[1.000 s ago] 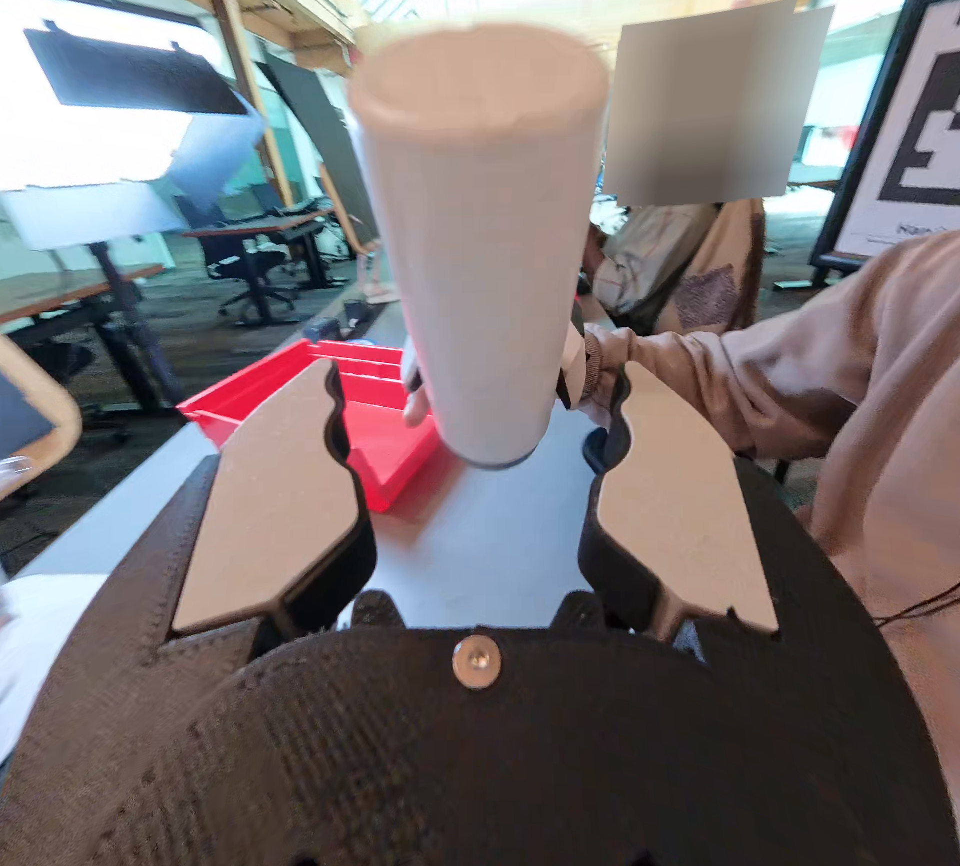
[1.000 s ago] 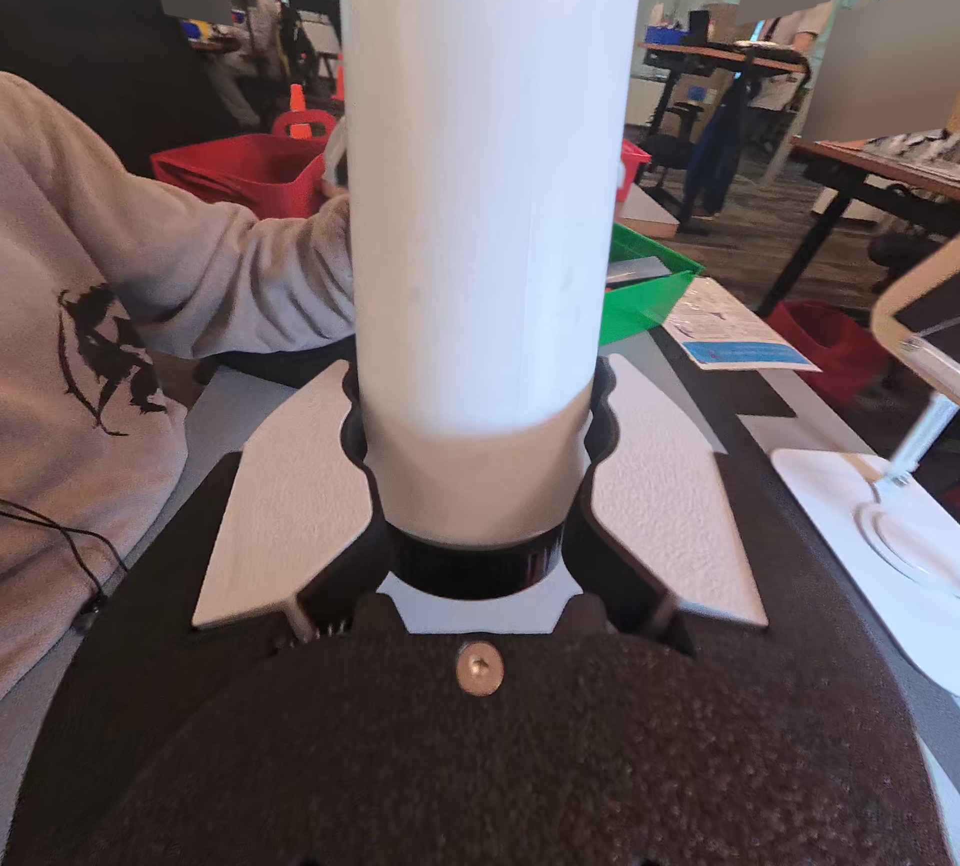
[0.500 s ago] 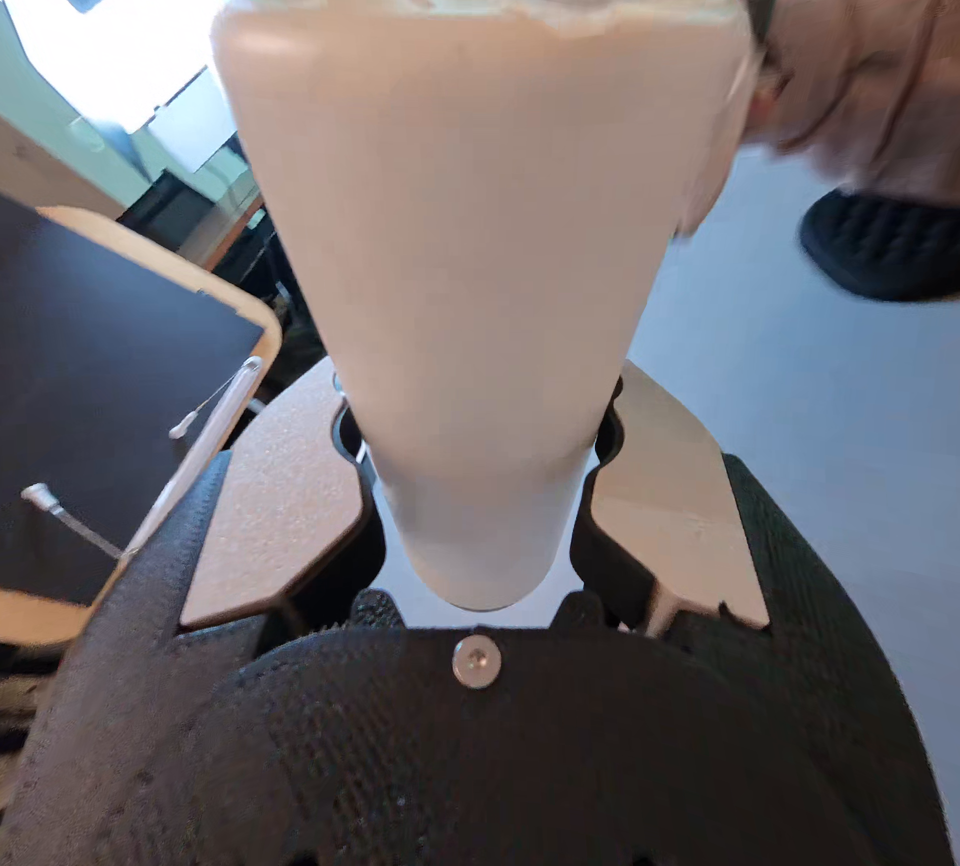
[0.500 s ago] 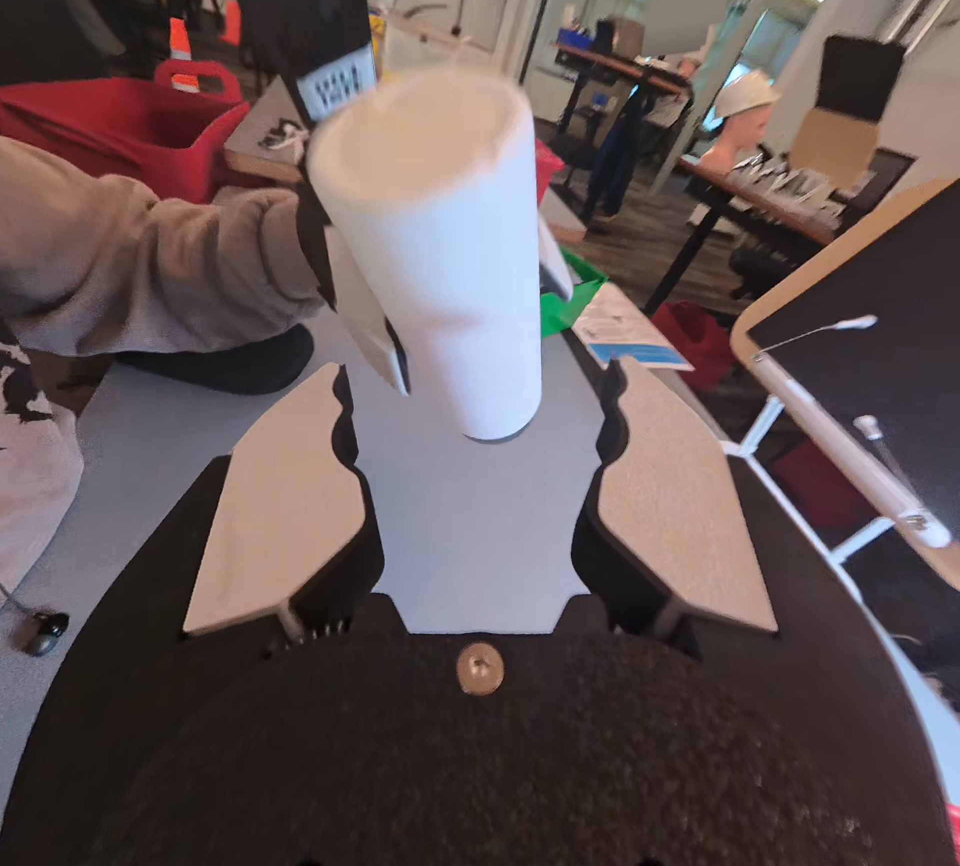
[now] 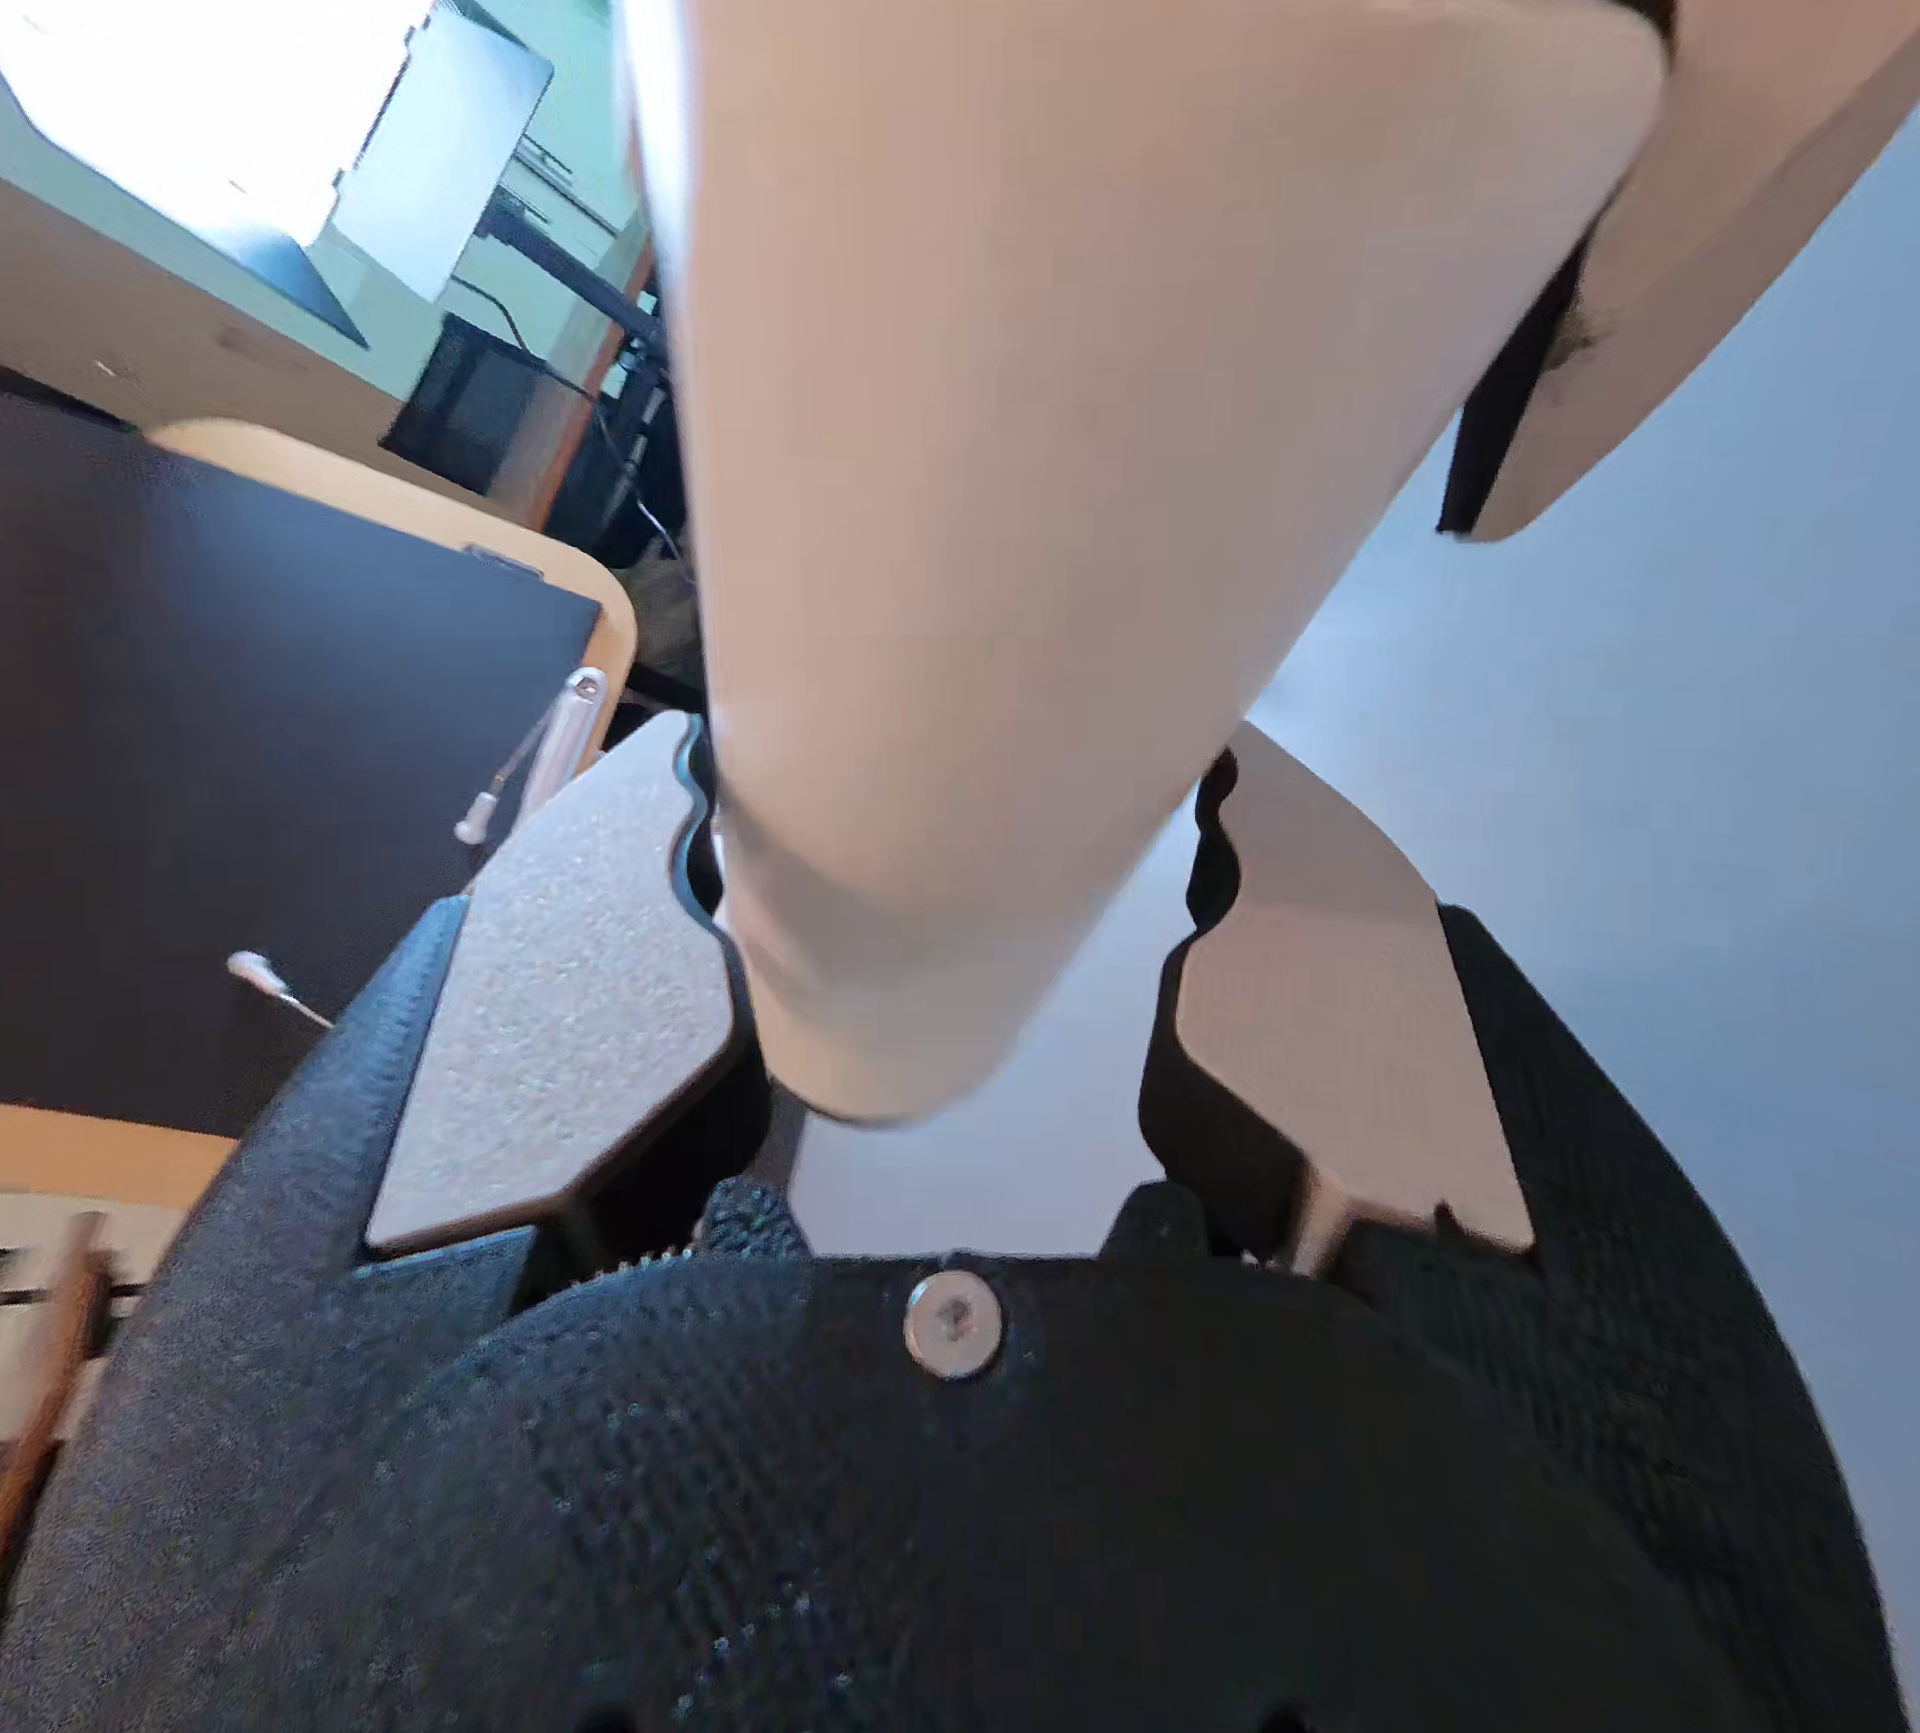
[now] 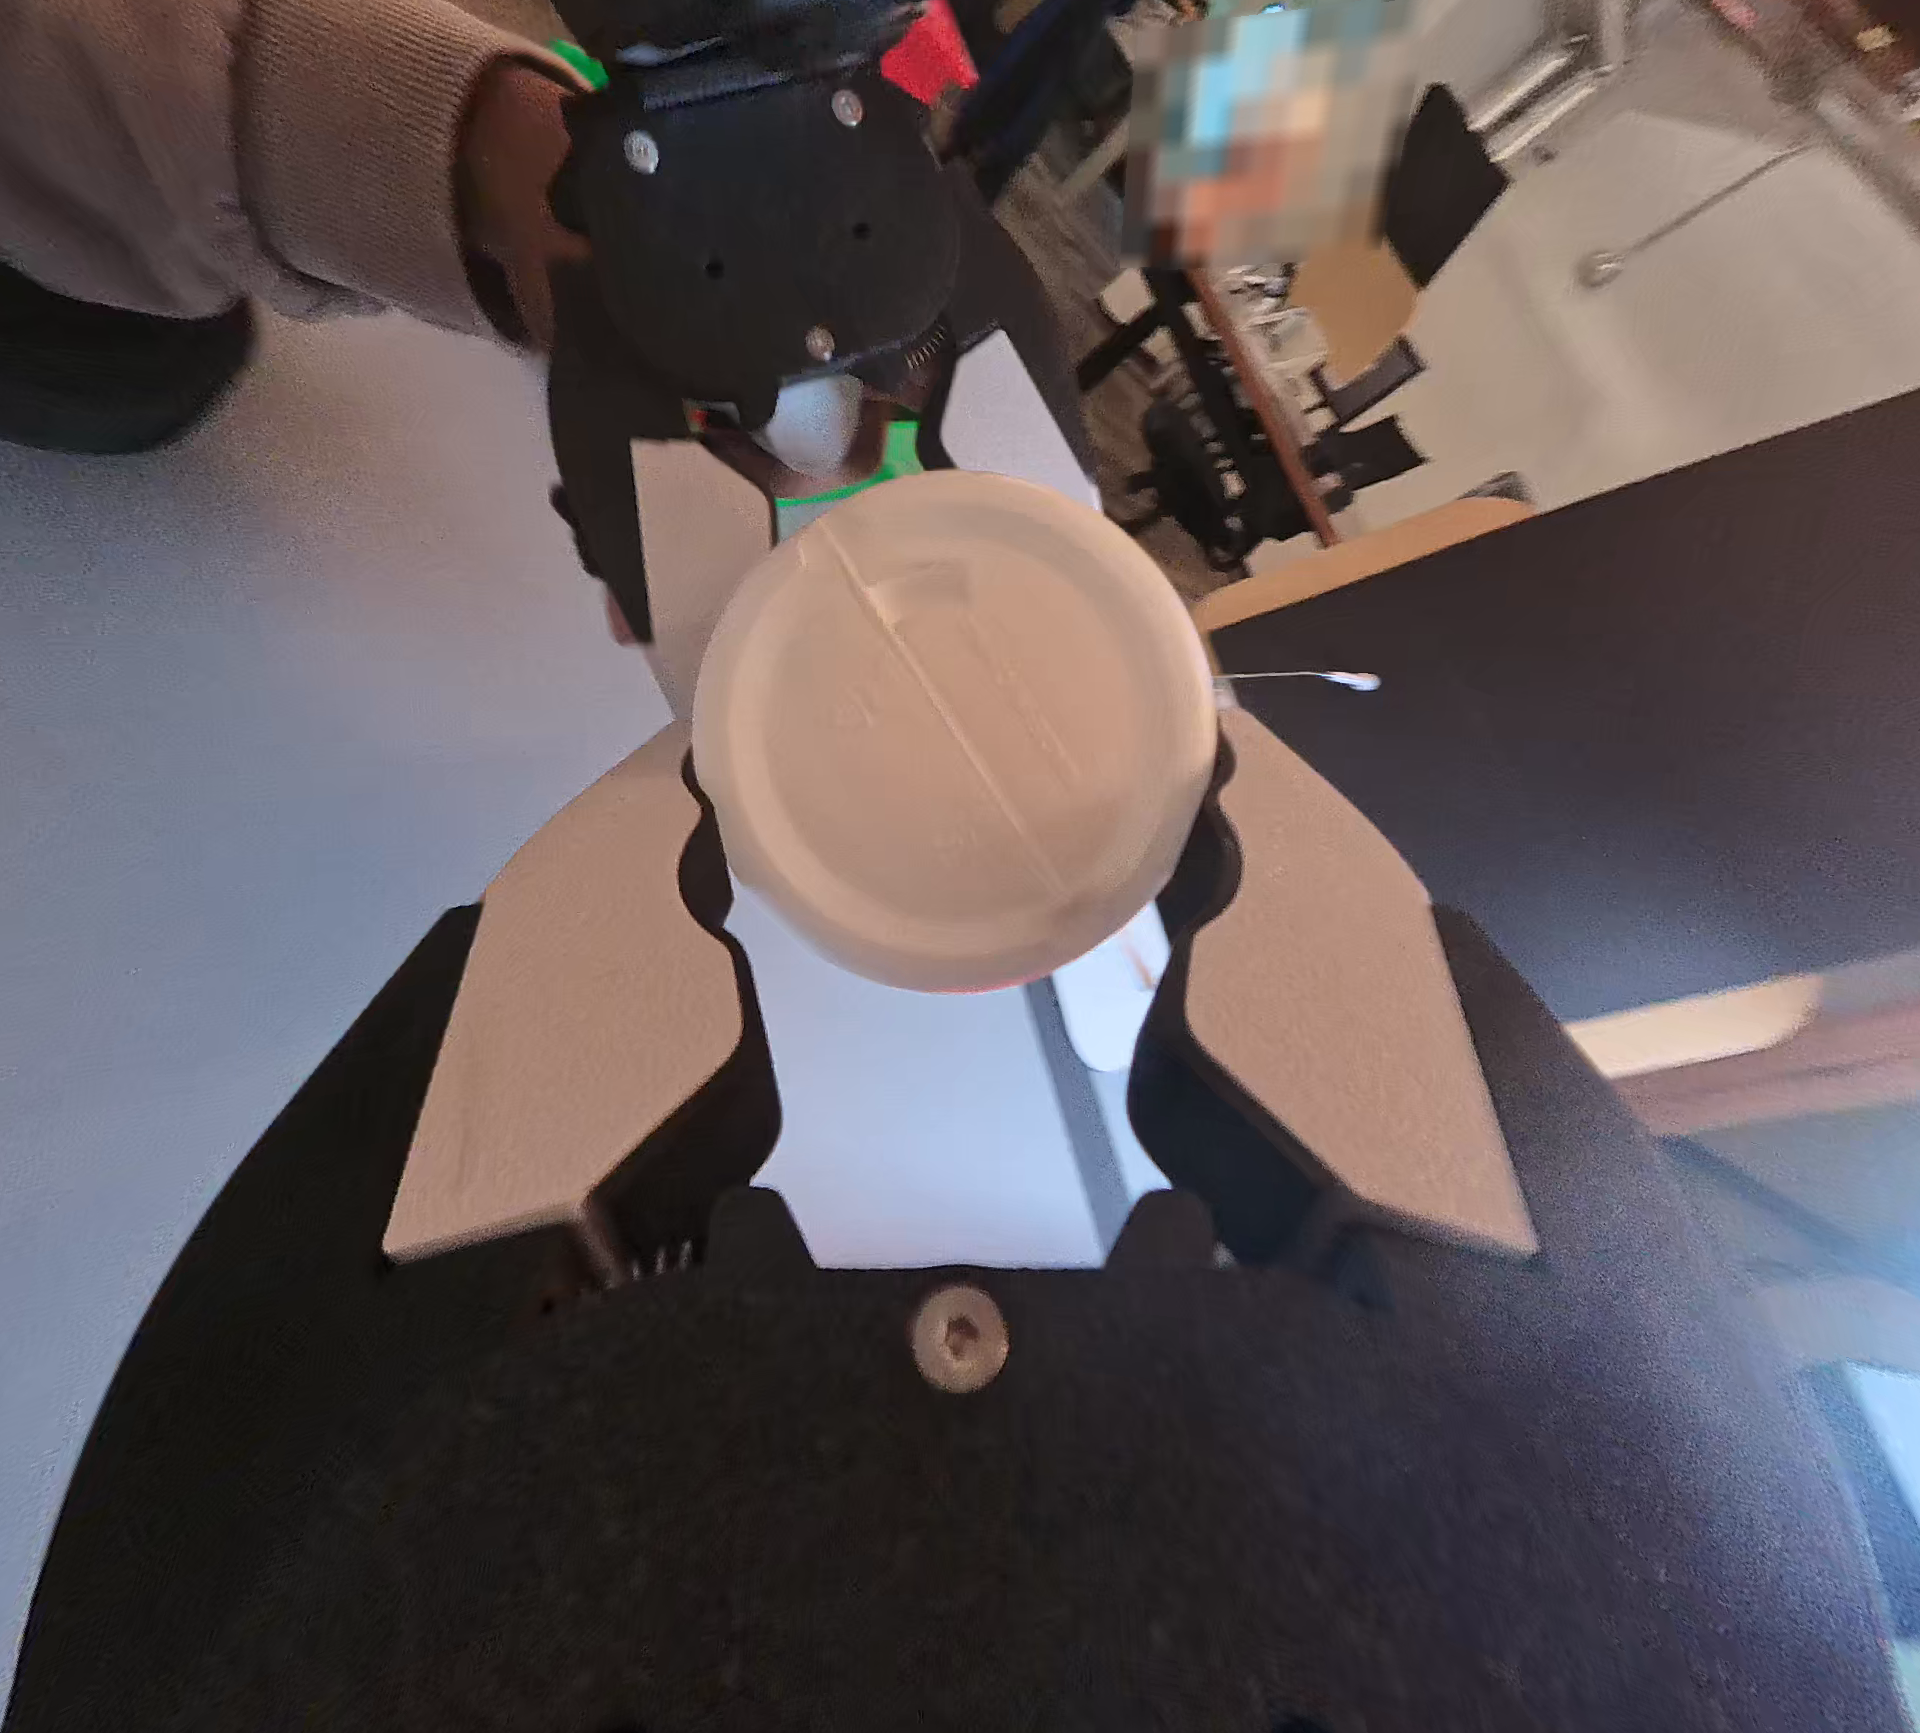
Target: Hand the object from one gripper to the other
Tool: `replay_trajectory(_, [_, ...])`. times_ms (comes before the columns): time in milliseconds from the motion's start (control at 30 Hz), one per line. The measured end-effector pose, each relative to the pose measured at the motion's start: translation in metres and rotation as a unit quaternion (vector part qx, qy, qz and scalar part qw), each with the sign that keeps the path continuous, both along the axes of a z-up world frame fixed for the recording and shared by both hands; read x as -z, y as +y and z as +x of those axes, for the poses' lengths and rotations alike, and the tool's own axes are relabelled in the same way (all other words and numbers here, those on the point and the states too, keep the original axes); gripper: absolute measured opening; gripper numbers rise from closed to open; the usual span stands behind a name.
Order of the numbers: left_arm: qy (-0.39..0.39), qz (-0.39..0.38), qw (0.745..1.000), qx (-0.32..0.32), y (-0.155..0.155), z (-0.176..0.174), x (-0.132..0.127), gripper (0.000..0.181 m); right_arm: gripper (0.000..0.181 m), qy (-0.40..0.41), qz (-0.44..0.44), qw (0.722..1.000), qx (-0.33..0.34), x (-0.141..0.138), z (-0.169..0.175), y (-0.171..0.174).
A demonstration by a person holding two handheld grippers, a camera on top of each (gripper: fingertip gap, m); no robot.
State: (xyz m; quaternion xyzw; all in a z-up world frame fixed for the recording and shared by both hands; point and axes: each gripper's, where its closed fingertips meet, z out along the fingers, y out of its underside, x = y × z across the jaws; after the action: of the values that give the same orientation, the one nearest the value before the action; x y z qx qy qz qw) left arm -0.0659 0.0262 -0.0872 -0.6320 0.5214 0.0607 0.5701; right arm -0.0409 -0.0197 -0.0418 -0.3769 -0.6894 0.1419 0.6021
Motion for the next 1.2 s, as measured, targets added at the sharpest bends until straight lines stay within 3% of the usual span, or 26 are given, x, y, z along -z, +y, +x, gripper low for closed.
replay_trajectory(67, [-0.086, -0.049, 0.995, 0.010, 0.001, -0.011, -0.009, 0.099, 0.086, 0.023, 0.057, 0.998, 0.032, -0.012, 0.004, 0.007])
replay_trajectory(133, [-0.233, -0.123, 0.964, 0.047, 0.001, -0.020, -0.024, 0.094, 0.086, 0.055, 0.116, 0.990, 0.049, -0.025, 0.007, 0.008])
replay_trajectory(167, [-0.324, -0.178, 0.926, 0.076, -0.001, -0.024, -0.032, 0.091, 0.086, 0.073, 0.147, 0.985, 0.051, -0.031, 0.007, 0.005])
replay_trajectory(200, [-0.416, -0.236, 0.872, 0.108, -0.001, -0.027, -0.041, 0.088, 0.086, 0.093, 0.181, 0.978, 0.050, -0.038, 0.007, 0.001])
replay_trajectory(267, [-0.562, -0.323, 0.741, 0.175, -0.001, -0.034, -0.055, 0.085, 0.087, 0.131, 0.259, 0.956, 0.048, -0.048, 0.008, -0.009])
replay_trajectory(333, [-0.641, -0.378, 0.622, 0.244, -0.005, -0.034, -0.064, 0.088, 0.086, 0.153, 0.328, 0.932, 0.034, -0.048, 0.006, -0.020])
replay_trajectory(367, [-0.663, -0.391, 0.577, 0.275, -0.008, -0.033, -0.071, 0.092, 0.086, 0.161, 0.351, 0.922, 0.026, -0.046, 0.005, -0.024])
replay_trajectory(400, [-0.673, -0.394, 0.550, 0.299, -0.013, -0.029, -0.077, 0.094, 0.086, 0.165, 0.369, 0.915, 0.018, -0.042, 0.002, -0.027])
replay_trajectory(433, [-0.672, -0.393, 0.541, 0.319, -0.020, -0.022, -0.082, 0.098, 0.086, 0.169, 0.391, 0.905, 0.011, -0.036, -0.002, -0.030])
replay_trajectory(467, [-0.664, -0.392, 0.543, 0.333, -0.028, -0.014, -0.087, 0.097, 0.086, 0.163, 0.412, 0.897, 0.004, -0.027, -0.007, -0.032])
replay_trajectory(533, [-0.647, -0.388, 0.571, 0.324, -0.035, 0.000, -0.089, 0.107, 0.086, 0.174, 0.438, 0.882, -0.004, -0.015, -0.017, -0.037])
replay_trajectory(567, [-0.647, -0.376, 0.583, 0.316, -0.034, -0.001, -0.088, 0.097, 0.086, 0.179, 0.444, 0.878, -0.003, -0.014, -0.019, -0.039])
replay_trajectory(667, [-0.649, -0.358, 0.604, 0.291, -0.027, -0.013, -0.087, 0.094, 0.087, 0.155, 0.394, 0.906, 0.011, -0.008, -0.022, -0.025])
replay_trajectory(767, [-0.638, -0.289, 0.672, 0.242, -0.014, -0.036, -0.086, 0.091, 0.081, 0.075, 0.239, 0.968, -0.026, 0.017, -0.029, -0.013])
replay_trajectory(833, [-0.612, -0.249, 0.723, 0.204, -0.007, -0.054, -0.084, 0.090, 0.084, 0.014, 0.039, 0.998, -0.042, 0.031, -0.028, -0.010])
replay_trajectory(900, [-0.554, -0.200, 0.793, 0.154, 0.000, -0.066, -0.074, 0.090, 0.087, -0.017, -0.138, 0.987, -0.075, 0.032, -0.021, -0.014])
replay_trajectory(1033, [-0.416, -0.128, 0.896, 0.084, 0.005, -0.059, -0.053, 0.089, 0.091, 0.083, -0.252, 0.961, -0.080, -0.012, -0.003, 0.005])
replay_trajectory(1100, [-0.334, -0.097, 0.936, 0.060, 0.007, -0.043, -0.038, 0.089, 0.080, 0.115, -0.278, 0.952, -0.055, -0.027, 0.007, 0.017])
replay_trajectory(1200, [-0.228, -0.071, 0.970, 0.045, 0.006, -0.015, -0.014, 0.089, 0.061, 0.130, -0.321, 0.937, -0.052, -0.044, 0.020, 0.016])
